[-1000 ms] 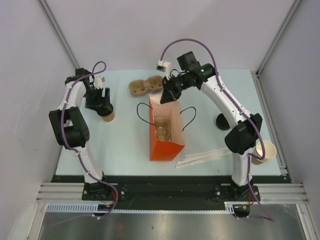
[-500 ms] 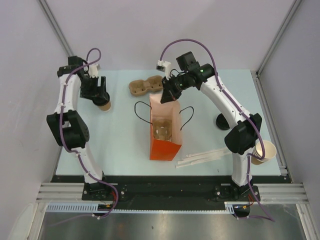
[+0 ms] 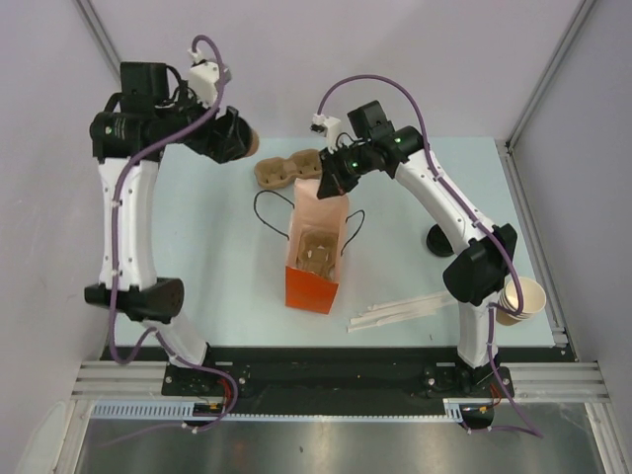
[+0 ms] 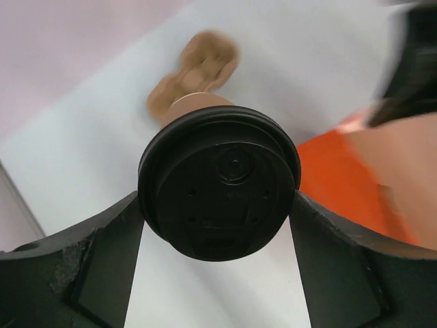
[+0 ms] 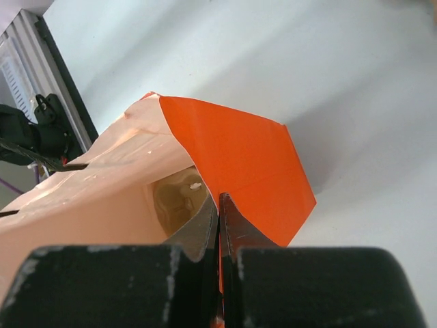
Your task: Pack the takeout coffee
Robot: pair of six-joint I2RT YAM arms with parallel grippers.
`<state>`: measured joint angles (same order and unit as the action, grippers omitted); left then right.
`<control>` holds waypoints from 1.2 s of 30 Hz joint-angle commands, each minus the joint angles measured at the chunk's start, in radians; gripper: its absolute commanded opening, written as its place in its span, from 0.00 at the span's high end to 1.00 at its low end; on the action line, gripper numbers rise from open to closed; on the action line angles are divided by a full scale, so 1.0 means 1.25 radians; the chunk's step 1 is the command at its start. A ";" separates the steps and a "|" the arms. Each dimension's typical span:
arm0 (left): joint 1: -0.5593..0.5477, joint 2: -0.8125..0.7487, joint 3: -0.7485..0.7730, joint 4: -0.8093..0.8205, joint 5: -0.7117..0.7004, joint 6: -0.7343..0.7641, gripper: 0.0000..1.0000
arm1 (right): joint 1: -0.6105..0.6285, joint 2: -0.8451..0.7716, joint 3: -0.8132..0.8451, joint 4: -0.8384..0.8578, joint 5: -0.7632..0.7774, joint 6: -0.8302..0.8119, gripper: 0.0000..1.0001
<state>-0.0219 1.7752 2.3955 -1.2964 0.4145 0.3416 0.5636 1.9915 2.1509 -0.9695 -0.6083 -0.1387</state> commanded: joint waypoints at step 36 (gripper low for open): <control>-0.495 -0.140 -0.468 0.136 -0.141 0.073 0.57 | 0.018 -0.062 -0.068 0.095 0.160 0.162 1.00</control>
<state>-0.6331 1.6054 1.8515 -1.2221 0.3016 0.4599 0.5934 1.9709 2.0773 -0.8757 -0.3653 0.0463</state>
